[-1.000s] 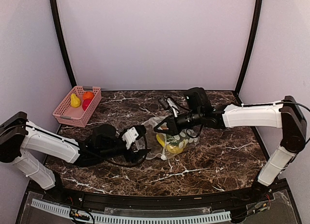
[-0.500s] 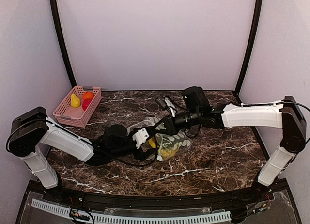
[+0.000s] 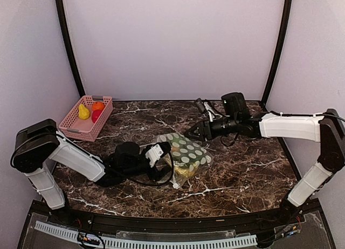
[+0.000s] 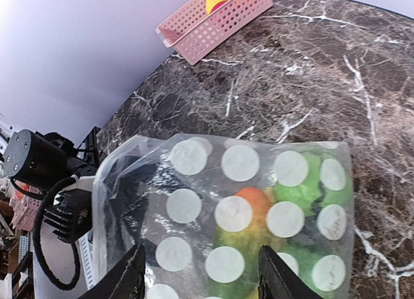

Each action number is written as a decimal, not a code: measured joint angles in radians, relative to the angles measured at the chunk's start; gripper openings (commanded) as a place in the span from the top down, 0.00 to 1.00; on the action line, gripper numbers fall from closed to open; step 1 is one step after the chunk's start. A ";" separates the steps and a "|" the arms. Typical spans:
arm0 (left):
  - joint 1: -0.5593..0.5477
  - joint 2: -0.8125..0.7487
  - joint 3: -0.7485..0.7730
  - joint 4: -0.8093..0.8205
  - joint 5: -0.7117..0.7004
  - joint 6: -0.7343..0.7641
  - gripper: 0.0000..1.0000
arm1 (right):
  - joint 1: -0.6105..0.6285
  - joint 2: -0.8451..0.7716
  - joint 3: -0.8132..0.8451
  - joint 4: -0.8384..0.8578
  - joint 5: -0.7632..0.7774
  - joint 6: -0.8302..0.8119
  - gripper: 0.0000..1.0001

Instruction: Open the zip-top bag and remove the fake food

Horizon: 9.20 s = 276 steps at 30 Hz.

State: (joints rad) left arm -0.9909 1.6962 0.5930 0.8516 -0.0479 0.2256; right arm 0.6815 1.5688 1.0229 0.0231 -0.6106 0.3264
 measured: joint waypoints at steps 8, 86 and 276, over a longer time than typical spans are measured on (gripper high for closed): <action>0.001 0.031 -0.003 0.008 -0.002 -0.016 0.13 | -0.059 0.049 0.018 -0.079 0.050 -0.061 0.42; 0.028 0.177 0.079 0.109 0.216 -1.115 0.47 | -0.094 0.135 -0.158 0.109 -0.087 -0.029 1.00; 0.072 0.281 0.350 -0.339 0.335 -1.094 0.66 | -0.142 0.093 -0.386 0.382 -0.159 0.112 1.00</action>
State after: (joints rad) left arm -0.9188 1.9770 0.9432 0.5129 0.2867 -0.8680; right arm 0.5392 1.6623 0.6365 0.4053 -0.7700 0.4385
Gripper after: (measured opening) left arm 0.371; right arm 0.005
